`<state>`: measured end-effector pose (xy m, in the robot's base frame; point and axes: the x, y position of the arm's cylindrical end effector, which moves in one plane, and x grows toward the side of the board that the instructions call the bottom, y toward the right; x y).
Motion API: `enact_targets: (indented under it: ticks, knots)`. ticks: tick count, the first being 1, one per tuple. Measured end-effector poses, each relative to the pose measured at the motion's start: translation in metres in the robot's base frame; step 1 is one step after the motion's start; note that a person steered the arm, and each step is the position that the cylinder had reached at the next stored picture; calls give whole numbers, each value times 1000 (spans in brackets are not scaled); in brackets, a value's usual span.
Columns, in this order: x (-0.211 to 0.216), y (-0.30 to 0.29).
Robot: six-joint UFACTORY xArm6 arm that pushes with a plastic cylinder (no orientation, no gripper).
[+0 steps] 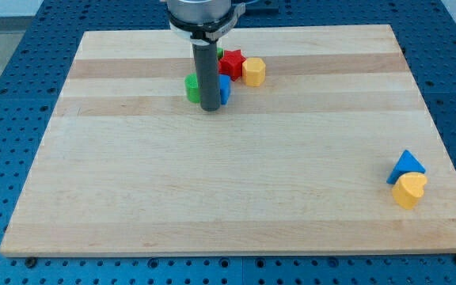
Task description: Move green circle into red circle
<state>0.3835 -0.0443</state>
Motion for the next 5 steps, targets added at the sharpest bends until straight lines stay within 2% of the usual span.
enact_targets:
  ticks: [3, 4, 5]
  knots:
    - [-29, 4]
    - [-19, 5]
    - [27, 7]
